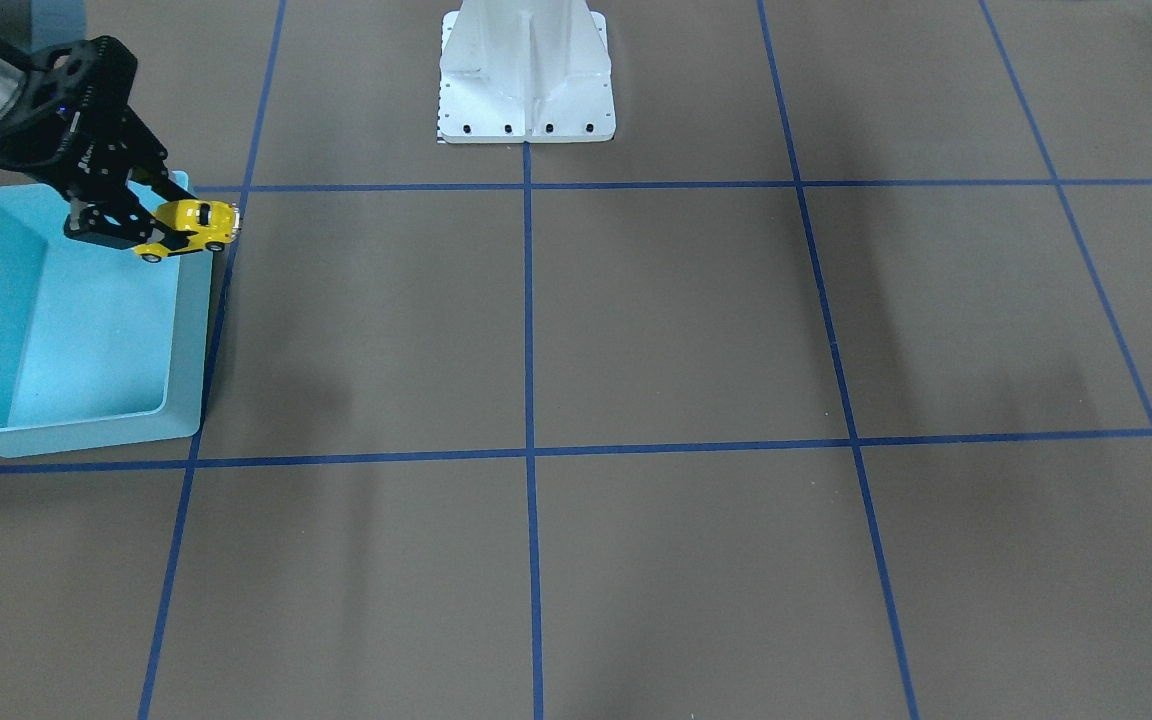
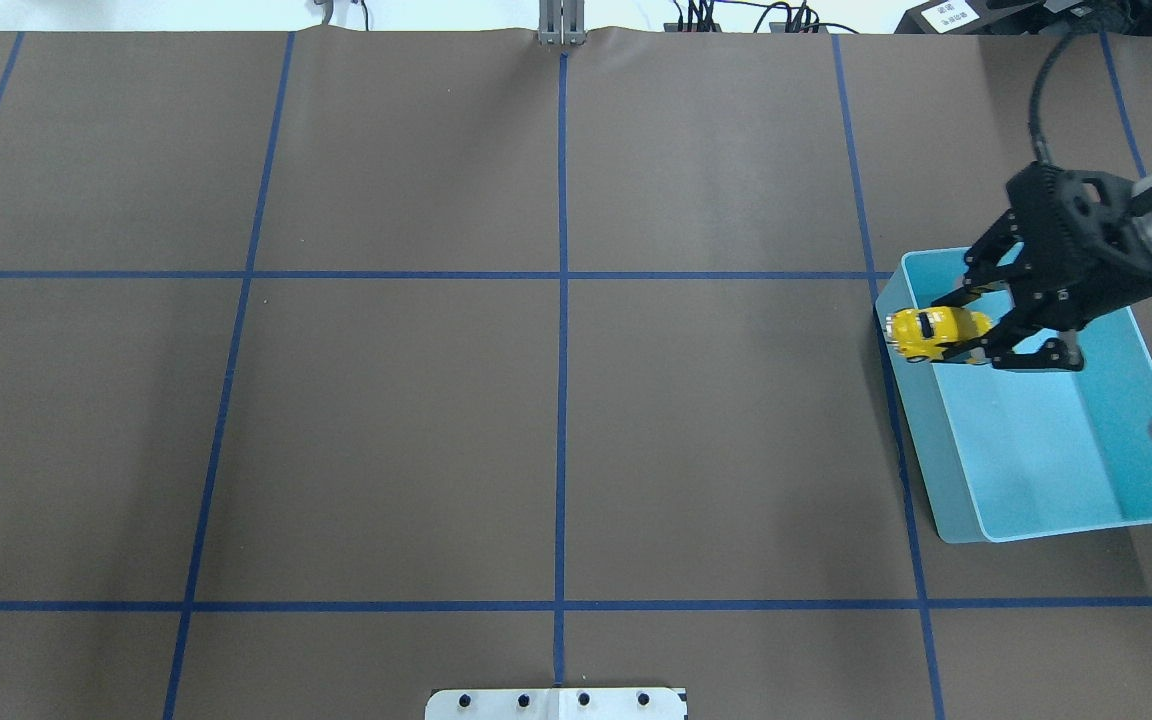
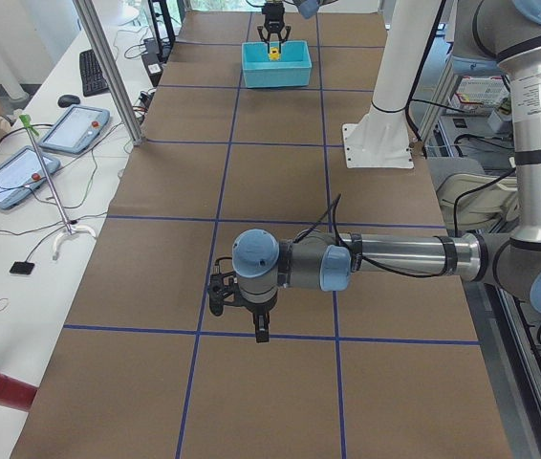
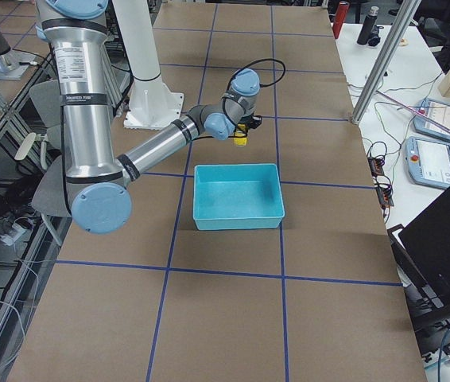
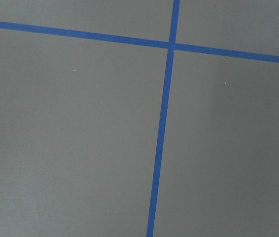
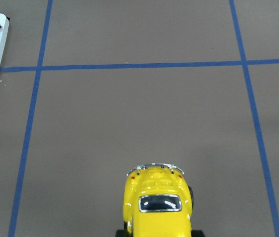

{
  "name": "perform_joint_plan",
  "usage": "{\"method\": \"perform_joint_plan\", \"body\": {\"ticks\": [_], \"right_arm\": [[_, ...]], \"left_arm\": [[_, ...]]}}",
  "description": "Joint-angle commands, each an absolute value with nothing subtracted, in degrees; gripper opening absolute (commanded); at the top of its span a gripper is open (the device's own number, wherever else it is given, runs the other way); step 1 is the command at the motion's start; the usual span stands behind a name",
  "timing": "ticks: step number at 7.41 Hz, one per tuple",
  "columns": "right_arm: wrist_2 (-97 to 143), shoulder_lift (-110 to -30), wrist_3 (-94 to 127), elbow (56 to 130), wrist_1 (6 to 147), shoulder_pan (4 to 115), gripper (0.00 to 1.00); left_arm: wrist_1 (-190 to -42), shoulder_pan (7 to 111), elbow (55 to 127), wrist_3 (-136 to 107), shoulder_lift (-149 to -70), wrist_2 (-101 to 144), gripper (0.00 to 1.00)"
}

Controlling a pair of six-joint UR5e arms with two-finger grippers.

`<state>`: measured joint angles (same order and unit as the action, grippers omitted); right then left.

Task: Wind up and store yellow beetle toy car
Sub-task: 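Lift the car with the right gripper and lower it into the bin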

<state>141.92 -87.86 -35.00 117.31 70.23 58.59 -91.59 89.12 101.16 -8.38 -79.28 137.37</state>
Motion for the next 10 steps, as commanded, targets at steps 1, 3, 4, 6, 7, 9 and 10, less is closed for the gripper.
{"method": "perform_joint_plan", "body": {"ticks": [1,3,4,6,7,9,10], "right_arm": [[145.28,-95.77,-48.20,116.72,69.87,63.09,0.00],[144.67,-98.52,-59.01,111.48,68.74,64.07,0.00],[144.15,-98.61,-59.85,107.79,65.16,64.16,0.00],[140.12,-97.22,-59.59,100.49,59.70,61.45,0.00],[138.79,-95.29,-59.59,97.85,59.42,61.26,0.00],[138.25,-91.95,-59.50,93.71,59.41,59.68,0.00],[137.99,-90.54,-59.07,92.91,59.50,58.72,0.00]], "left_arm": [[-91.58,89.12,101.16,-8.35,-79.28,137.37,1.00],[-91.58,89.12,101.16,-8.44,-79.28,137.37,1.00],[-91.58,89.12,101.08,-8.35,-79.28,137.37,1.00],[-91.58,89.12,101.07,-8.44,-79.28,137.37,1.00],[-91.58,89.12,101.16,-8.44,-79.28,137.37,1.00],[-91.58,89.12,101.07,-8.44,-79.28,137.37,1.00],[-91.58,89.12,101.07,-8.35,-79.28,137.37,1.00]]}}
